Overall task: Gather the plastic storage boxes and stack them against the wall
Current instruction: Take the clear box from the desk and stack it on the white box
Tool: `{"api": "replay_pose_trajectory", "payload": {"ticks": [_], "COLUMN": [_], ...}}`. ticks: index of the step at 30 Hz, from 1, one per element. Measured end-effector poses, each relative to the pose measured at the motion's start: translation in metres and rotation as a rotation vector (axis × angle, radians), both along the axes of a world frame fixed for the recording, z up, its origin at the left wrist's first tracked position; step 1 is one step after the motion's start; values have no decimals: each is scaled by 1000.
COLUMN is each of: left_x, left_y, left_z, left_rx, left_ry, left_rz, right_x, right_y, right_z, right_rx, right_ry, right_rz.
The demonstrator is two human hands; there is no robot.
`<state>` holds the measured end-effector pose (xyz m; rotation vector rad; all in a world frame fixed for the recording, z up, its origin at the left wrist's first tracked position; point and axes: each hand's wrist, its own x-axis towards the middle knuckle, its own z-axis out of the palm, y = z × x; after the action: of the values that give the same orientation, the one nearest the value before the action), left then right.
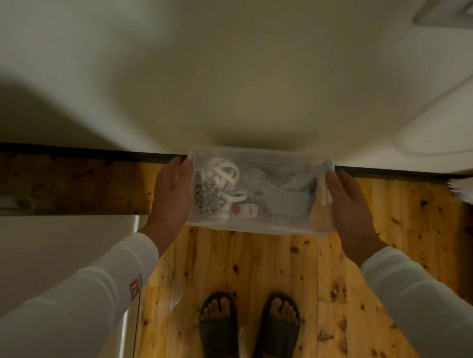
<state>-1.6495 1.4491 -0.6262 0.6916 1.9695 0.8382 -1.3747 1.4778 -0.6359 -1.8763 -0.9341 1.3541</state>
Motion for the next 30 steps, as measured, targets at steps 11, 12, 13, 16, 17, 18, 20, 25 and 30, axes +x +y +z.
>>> {"api": "replay_pose_trajectory", "payload": {"ticks": [11, 12, 13, 16, 17, 18, 20, 25, 30], "left_x": [7, 10, 12, 19, 22, 25, 32, 46, 53], "left_y": [-12, -12, -12, -14, -14, -15, -17, -27, -41], "left_z": [60, 68, 77, 107, 113, 122, 142, 190, 245], "left_rx": [56, 70, 89, 118, 119, 122, 126, 158, 201], "left_ry": [260, 241, 227, 218, 216, 207, 151, 78, -12], "left_rz": [-245, -272, -302, -391, -411, -423, -414, -340, -313], "right_x": [-13, -16, -20, -32, -35, -37, -42, -55, -66], "right_y": [-6, -8, -10, -15, -16, -17, -21, -33, -47], "right_z": [69, 77, 87, 118, 125, 134, 154, 206, 267], "right_rx": [58, 84, 116, 167, 167, 170, 173, 189, 212], "right_ry": [-329, -360, -377, -385, -381, -374, -366, -349, -336], "right_rz": [250, 312, 366, 453, 469, 480, 502, 504, 491]}}
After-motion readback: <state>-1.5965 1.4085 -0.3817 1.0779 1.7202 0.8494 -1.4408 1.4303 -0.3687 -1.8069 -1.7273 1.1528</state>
